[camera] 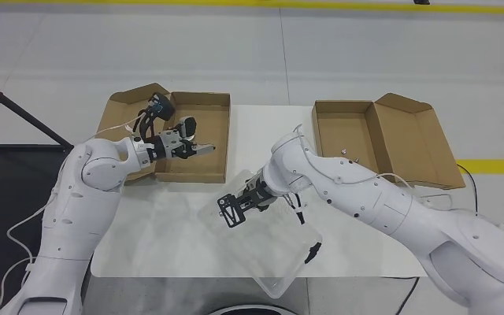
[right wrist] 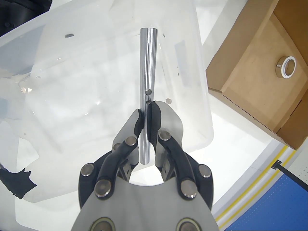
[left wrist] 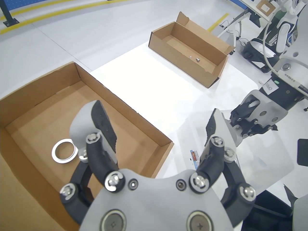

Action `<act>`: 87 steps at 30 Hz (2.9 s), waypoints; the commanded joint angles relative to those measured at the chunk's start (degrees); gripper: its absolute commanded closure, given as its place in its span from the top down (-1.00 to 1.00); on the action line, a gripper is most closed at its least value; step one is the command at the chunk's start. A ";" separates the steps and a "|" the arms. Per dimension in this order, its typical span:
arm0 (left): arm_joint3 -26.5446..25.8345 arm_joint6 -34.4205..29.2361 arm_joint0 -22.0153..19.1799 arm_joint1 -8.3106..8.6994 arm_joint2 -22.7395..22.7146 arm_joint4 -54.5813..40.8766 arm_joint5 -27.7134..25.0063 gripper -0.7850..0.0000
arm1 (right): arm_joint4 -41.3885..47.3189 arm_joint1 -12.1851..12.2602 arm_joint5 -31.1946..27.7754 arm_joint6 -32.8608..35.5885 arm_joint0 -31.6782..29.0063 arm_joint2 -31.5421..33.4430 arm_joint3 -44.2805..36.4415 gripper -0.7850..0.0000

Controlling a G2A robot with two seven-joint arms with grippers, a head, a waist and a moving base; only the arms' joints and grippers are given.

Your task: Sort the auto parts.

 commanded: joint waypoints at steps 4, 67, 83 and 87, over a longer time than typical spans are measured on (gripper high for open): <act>-0.13 0.61 0.27 -0.01 -0.06 -0.11 0.52 1.00 | 0.00 0.00 0.00 0.00 0.00 0.00 0.00 -1.00; -4.53 17.64 12.76 3.00 -18.21 -8.28 21.98 1.00 | -16.70 -28.61 23.41 -28.44 1.78 0.09 43.81 -1.00; -4.49 17.71 12.82 3.21 -18.09 -8.62 21.73 1.00 | -22.25 -39.31 20.95 -36.25 0.78 0.10 60.34 -0.50; -4.48 17.52 13.00 3.30 -18.28 -8.89 21.57 1.00 | -22.77 -40.62 20.16 -37.04 1.05 0.29 62.58 0.01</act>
